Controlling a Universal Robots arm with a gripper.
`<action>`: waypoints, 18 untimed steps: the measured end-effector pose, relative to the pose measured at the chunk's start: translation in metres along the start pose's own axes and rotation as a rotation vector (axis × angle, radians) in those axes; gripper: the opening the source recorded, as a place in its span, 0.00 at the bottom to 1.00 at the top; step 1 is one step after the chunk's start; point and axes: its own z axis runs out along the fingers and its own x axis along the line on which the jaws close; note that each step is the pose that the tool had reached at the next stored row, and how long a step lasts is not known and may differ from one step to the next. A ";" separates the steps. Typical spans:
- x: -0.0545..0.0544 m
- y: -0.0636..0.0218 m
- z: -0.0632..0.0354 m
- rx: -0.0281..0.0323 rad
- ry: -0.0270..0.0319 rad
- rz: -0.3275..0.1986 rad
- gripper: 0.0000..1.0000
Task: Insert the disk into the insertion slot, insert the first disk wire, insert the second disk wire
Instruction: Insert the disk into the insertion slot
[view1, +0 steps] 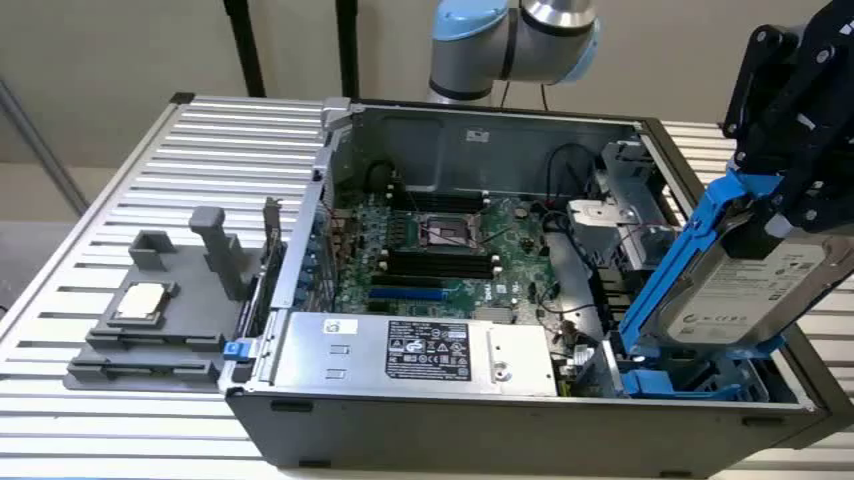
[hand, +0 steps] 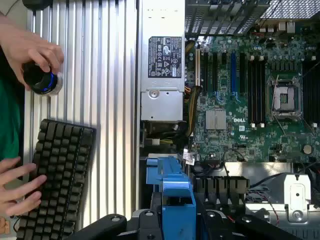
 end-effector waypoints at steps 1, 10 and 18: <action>0.000 0.0000 0.0000 0.0000 0.0000 0.000 0.33; 0.000 0.0000 0.0000 0.0000 0.0000 0.000 0.33; 0.001 -0.0056 0.0010 -0.0063 -0.0284 -0.001 0.33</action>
